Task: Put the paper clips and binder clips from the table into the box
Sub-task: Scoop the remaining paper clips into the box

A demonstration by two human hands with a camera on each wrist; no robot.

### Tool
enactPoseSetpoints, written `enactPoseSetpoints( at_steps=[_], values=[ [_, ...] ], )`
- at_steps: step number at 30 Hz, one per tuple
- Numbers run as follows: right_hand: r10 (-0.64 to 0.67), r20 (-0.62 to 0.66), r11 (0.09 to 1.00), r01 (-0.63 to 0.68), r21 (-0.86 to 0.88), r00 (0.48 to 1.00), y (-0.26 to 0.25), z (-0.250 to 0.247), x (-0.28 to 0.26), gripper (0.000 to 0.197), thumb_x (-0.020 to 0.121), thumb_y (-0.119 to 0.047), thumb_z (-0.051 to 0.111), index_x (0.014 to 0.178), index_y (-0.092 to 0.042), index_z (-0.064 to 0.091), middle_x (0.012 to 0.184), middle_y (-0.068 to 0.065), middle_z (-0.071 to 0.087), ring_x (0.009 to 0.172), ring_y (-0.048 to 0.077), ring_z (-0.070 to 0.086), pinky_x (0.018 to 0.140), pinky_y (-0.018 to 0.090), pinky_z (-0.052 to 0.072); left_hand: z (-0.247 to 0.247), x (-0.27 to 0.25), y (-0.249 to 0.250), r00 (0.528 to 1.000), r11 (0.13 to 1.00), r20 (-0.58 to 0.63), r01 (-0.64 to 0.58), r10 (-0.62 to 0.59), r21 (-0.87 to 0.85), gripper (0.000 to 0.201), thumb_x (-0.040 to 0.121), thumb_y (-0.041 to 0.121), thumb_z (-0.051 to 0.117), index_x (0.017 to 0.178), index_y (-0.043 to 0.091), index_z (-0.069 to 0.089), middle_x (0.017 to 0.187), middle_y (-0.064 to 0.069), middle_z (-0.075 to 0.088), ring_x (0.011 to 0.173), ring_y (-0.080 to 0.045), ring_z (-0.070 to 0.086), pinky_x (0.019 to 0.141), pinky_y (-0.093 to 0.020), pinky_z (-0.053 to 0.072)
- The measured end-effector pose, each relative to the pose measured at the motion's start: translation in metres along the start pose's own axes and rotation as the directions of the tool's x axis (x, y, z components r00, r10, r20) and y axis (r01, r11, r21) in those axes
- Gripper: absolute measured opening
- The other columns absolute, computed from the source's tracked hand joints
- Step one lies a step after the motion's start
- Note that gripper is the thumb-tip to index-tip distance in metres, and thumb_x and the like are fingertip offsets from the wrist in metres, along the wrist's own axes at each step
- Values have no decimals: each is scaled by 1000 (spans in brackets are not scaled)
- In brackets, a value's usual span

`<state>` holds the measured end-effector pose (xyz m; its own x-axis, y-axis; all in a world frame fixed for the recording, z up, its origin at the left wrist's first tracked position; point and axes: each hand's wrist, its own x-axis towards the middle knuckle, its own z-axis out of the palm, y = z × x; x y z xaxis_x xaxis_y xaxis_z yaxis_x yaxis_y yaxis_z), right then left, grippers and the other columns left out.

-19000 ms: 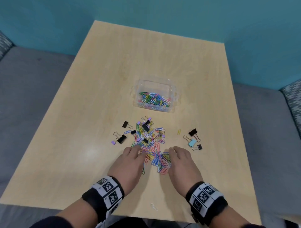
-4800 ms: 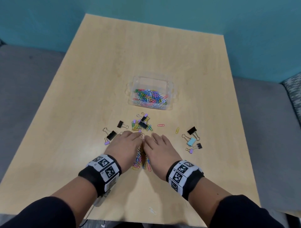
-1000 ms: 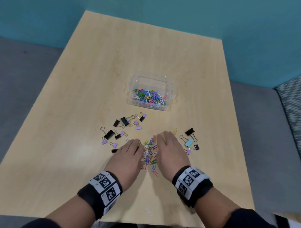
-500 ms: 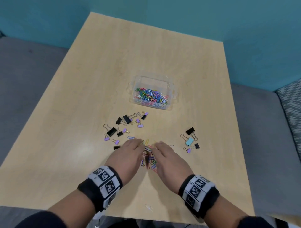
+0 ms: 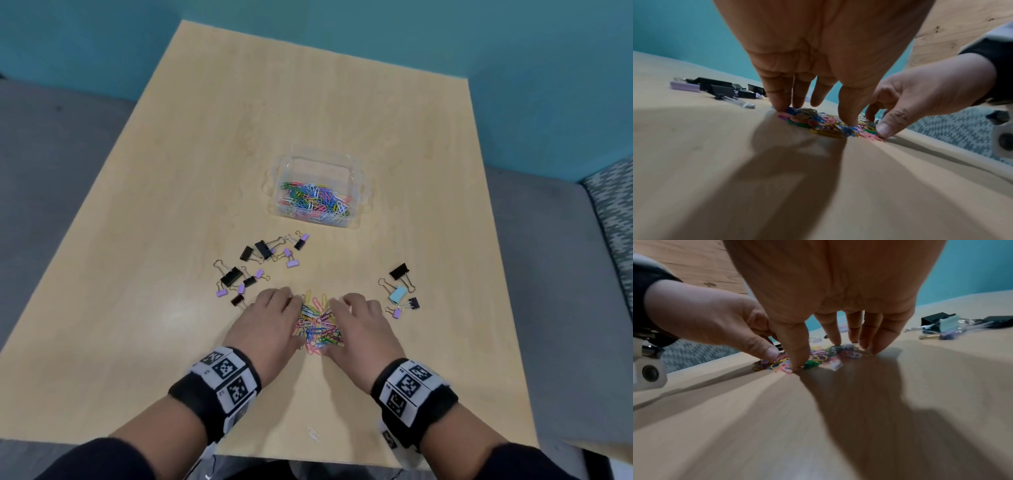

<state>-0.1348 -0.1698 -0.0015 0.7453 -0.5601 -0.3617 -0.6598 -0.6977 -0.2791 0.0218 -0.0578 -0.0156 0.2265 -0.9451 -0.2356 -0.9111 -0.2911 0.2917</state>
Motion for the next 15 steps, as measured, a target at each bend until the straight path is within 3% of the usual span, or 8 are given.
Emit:
enactPoseSetpoints(
  at_steps=[5,8,11,15],
  values=[
    [58,24,998,-57,-26,998,8,0,-11,76,76,-51,65,138,-30,28,131,-1,36,110,24,36,86,37,44,2,-7,-9,999,999,10,38,-37,-34,76,65,39,75,131,17,44,123,-6,50,104,-28,46,85,-40,49],
    [47,10,999,-47,-4,999,2,4,-8,72,77,-45,66,137,-29,31,130,1,37,108,24,36,86,37,45,4,-2,-4,999,998,-31,43,-45,-43,71,64,32,79,126,17,50,115,-4,52,97,-27,47,80,-36,49],
    [-26,-14,1000,26,10,1000,-14,5,6,61,80,-36,65,135,-26,38,125,3,41,107,26,37,84,39,47,3,9,4,997,989,-28,70,-74,-131,54,72,24,71,122,19,52,113,-2,49,95,-24,42,79,-34,47],
    [-125,-28,991,124,-47,992,-26,2,22,31,84,-16,54,115,-16,50,112,7,48,97,29,42,76,40,47,0,21,7,996,989,-36,80,-85,-125,19,79,10,57,95,20,57,100,0,48,81,-17,34,70,-27,36]
  ],
)
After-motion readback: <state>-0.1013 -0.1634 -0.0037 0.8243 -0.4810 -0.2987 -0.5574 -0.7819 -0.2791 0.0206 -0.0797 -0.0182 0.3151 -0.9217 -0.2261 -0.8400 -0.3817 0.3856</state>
